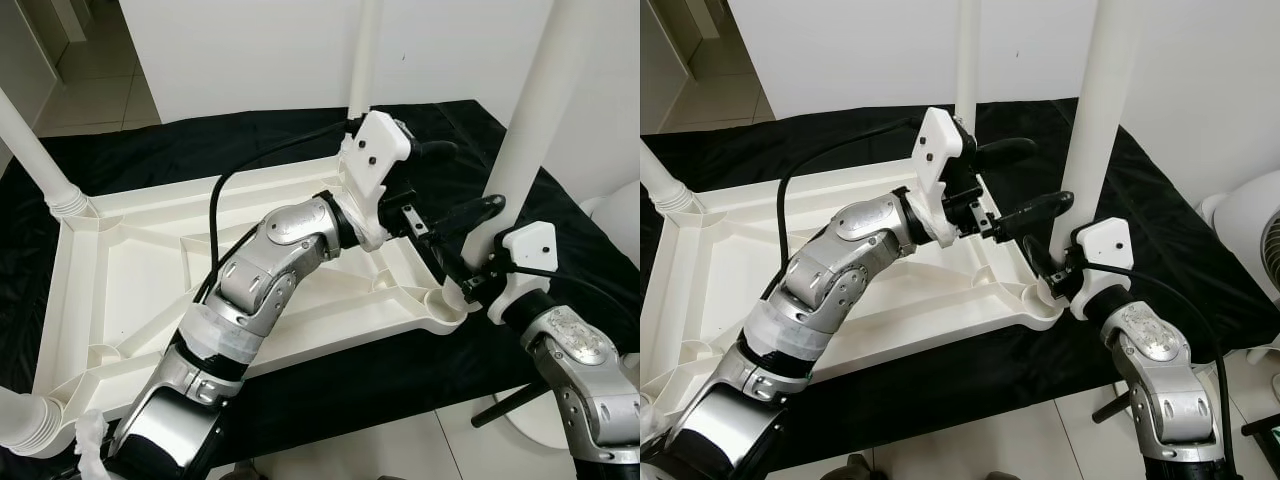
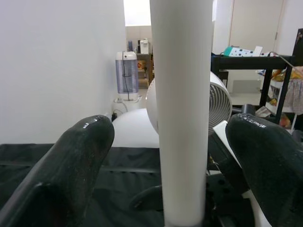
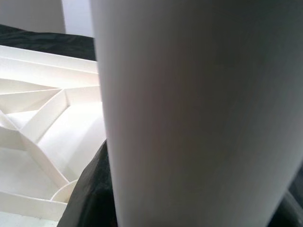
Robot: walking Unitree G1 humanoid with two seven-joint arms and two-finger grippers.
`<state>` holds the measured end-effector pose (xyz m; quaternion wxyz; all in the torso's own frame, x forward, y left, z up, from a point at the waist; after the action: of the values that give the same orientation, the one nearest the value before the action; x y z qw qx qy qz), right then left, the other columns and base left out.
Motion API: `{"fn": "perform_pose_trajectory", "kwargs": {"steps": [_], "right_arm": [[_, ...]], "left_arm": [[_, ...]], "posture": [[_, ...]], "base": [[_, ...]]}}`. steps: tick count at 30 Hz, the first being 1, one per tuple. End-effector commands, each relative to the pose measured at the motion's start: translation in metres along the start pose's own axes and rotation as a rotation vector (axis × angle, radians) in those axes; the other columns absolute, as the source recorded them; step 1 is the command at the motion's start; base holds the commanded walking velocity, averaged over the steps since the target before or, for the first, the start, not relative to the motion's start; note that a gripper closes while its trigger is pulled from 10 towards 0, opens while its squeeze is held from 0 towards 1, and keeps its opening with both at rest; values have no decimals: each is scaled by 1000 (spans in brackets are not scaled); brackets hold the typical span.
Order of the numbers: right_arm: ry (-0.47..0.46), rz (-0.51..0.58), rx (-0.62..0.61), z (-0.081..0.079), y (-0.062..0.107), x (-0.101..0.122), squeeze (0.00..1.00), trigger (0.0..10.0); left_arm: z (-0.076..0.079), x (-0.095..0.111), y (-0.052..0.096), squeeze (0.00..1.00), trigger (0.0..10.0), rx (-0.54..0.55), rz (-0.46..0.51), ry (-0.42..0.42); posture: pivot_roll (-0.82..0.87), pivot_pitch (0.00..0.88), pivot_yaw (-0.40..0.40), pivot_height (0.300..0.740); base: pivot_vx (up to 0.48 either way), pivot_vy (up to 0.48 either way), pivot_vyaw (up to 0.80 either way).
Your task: Building children table
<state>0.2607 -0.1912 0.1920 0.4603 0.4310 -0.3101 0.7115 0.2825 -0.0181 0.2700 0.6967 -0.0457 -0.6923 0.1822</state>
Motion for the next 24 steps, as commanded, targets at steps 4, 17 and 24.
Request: {"fn": "perform_pose_trajectory", "kwargs": {"steps": [4,17,24], "right_arm": [[71,-19,121,-4,-5,4,0,10000],[116,-40,326,-18,-6,9,0,10000],[146,-59,377,-17,-6,8,0,10000]], "left_arm": [[18,8,-1,0,10000,-253,-37,-26],[23,18,-13,0,10000,-277,-19,33],[30,25,-15,0,10000,-349,-11,164]], "posture": [[-21,3,32,740],[-18,5,26,740],[-22,7,29,740]], "base": [[0,0,0],[0,0,0],[0,0,0]]}}
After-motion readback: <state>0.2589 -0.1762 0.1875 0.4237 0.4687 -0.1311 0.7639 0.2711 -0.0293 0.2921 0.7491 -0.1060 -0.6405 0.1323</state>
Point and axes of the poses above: a point about 5 cm out from each wrist's last joint towards the gripper, its own y axis pointing back from the gripper into the wrist, its own x axis along the axis of the wrist's last joint, z = x × y, the point moved 1 cm from there along -y, pointing out of the wrist towards the gripper, and after that the axes turned 11 degrees about y, right-handed, at the moved point
